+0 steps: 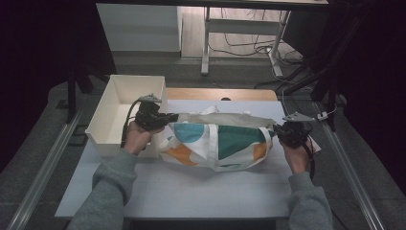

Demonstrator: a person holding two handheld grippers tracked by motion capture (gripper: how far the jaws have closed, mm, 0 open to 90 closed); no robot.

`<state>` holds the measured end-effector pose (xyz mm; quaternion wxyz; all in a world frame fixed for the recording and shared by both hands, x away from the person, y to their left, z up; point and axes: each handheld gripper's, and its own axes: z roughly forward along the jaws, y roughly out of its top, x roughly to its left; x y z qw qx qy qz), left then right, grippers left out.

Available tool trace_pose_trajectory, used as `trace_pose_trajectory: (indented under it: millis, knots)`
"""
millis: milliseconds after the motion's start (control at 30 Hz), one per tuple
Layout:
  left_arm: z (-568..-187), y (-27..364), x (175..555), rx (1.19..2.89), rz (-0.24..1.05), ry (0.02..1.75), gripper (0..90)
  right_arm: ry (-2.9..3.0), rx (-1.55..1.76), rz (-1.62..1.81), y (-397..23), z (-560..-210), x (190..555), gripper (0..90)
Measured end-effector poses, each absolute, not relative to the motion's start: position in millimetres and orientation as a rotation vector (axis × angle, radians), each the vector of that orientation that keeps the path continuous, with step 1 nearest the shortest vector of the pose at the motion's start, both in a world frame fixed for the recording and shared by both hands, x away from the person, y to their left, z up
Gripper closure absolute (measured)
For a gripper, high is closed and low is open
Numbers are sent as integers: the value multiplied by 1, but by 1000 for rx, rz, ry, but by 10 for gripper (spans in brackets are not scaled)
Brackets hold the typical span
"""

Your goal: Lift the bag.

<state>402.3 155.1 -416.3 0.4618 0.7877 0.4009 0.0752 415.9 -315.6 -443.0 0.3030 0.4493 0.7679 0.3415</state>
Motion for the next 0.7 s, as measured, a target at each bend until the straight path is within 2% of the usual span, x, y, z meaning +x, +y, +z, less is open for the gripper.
trace_pose_trajectory:
  millis: [200, 267, 300, 367, 400, 467, 567, 700]
  knots:
    - [-416, 155, 402, 1940, 189, 988, 853, 2038, 1191, 913, -316, -441, 415, 879]
    - [-416, 155, 400, 1929, 201, 994, 816, 2031, 1200, 926, -317, -440, 414, 860]
    - [-415, 155, 399, 1919, 210, 989, 762, 2017, 1201, 937, -318, -439, 412, 816]
    - [-412, 154, 394, 1921, 269, 971, 589, 1958, 1196, 983, -320, -434, 407, 653]
    - [-410, 153, 391, 1926, 307, 962, 505, 1935, 1194, 1028, -321, -431, 403, 605]
    - [-406, 155, 384, 1911, 321, 930, 407, 1907, 1189, 1096, -324, -424, 395, 533]
    - [-400, 163, 375, 1869, 305, 902, 349, 1903, 1145, 1167, -324, -417, 381, 497]
    - [-396, 175, 360, 1845, 287, 871, 330, 1961, 1066, 1228, -322, -411, 361, 483]
